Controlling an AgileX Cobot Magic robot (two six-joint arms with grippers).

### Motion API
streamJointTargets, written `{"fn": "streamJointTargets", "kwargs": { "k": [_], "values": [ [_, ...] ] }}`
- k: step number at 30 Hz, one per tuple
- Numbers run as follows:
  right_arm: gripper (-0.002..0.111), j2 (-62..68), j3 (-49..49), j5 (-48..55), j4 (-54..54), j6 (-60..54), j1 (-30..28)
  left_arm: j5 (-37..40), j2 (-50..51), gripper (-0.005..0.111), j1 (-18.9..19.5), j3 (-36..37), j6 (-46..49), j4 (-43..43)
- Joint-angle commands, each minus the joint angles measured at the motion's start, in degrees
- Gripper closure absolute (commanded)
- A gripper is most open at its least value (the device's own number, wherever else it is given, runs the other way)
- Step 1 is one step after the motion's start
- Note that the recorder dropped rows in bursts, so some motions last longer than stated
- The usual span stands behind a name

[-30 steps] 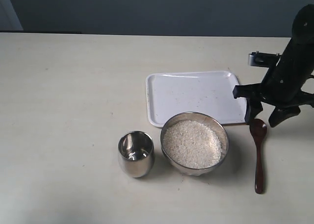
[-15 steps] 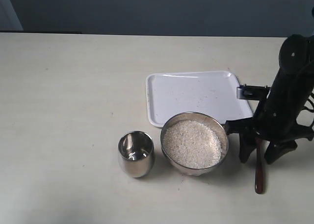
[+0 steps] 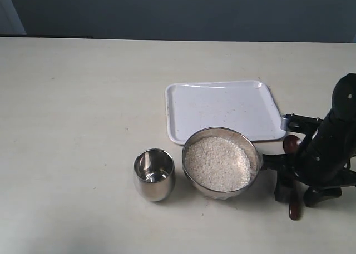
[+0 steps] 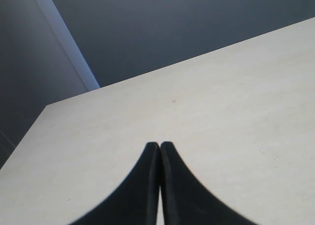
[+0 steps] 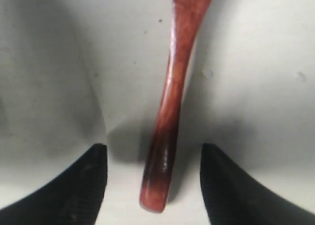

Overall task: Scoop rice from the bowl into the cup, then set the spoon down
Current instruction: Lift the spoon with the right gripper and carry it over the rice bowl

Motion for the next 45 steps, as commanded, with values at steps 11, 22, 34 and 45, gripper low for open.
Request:
{"fn": "streamJointTargets", "kwargs": {
  "k": [11,22,34,45],
  "values": [
    [0.108,1.1,1.4,-0.8,-1.7,-0.4,0.1,-0.7,-0.3,0.106,-0.5,-0.1,-0.4,-0.1],
    [0.108,-9.1,-6.8,11.2,-11.6,0.1,0.1,-0.7,-0.3,0.106,-0.5,-0.1,-0.4,-0.1],
    [0.108,-14.9,-20.9,29.1,-27.3,-17.2,3.0,-0.7,-0.3,0.106,-0.5,-0.1,-0.4,-0.1],
    [0.108,-12.7,-21.5,29.1,-52.7,-22.5,25.3,-0.7,-0.3,0.106,-0.5,-0.1,-0.4,-0.1]
  ]
}}
